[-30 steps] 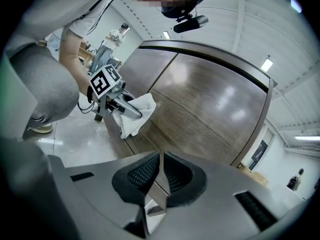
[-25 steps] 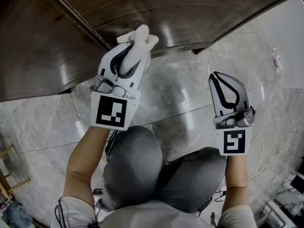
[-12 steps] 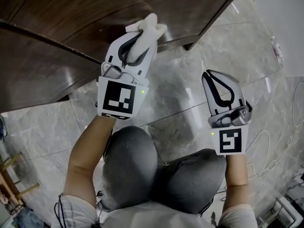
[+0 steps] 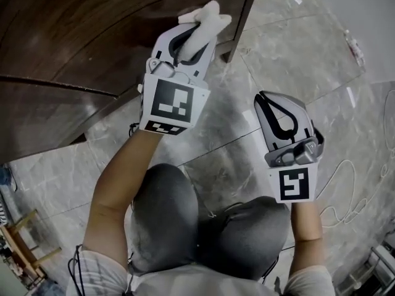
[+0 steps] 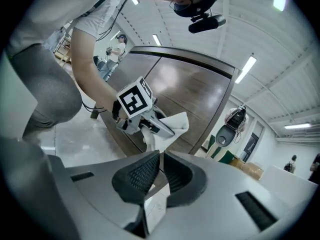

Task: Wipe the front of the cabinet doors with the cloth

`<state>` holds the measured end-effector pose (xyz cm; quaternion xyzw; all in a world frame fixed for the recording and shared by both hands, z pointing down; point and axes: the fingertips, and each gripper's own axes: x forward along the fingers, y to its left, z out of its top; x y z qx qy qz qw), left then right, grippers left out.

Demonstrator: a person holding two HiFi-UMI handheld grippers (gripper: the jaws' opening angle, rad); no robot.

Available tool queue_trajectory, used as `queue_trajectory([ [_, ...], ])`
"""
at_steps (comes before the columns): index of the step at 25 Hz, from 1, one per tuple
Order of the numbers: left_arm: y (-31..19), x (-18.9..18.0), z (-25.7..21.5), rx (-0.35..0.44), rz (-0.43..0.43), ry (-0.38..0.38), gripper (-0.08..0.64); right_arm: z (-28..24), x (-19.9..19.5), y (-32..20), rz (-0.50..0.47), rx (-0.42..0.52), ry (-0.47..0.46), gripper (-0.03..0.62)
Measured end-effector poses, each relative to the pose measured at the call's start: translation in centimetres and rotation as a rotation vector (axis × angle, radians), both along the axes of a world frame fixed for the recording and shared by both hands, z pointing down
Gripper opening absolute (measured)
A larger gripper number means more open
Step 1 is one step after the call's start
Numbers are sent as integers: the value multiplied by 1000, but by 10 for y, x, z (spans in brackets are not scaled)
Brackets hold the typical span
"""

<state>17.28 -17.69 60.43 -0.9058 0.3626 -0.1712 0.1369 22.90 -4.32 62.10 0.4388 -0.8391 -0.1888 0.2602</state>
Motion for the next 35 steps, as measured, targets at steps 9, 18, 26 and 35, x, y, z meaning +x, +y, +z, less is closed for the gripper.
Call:
queue_trajectory([
  [9, -15, 55, 7, -82, 2, 33, 104, 12, 47, 10, 68, -21, -27, 51],
  [18, -19, 79, 6, -140, 33, 93, 104, 6, 53, 17, 91, -10, -17, 51],
  [26, 21, 65, -25, -46, 178, 112, 104, 8, 11, 0, 98, -23, -6, 51],
  [35, 45, -4, -63, -1, 284, 165, 104, -12, -60, -23, 60, -3, 23, 51],
])
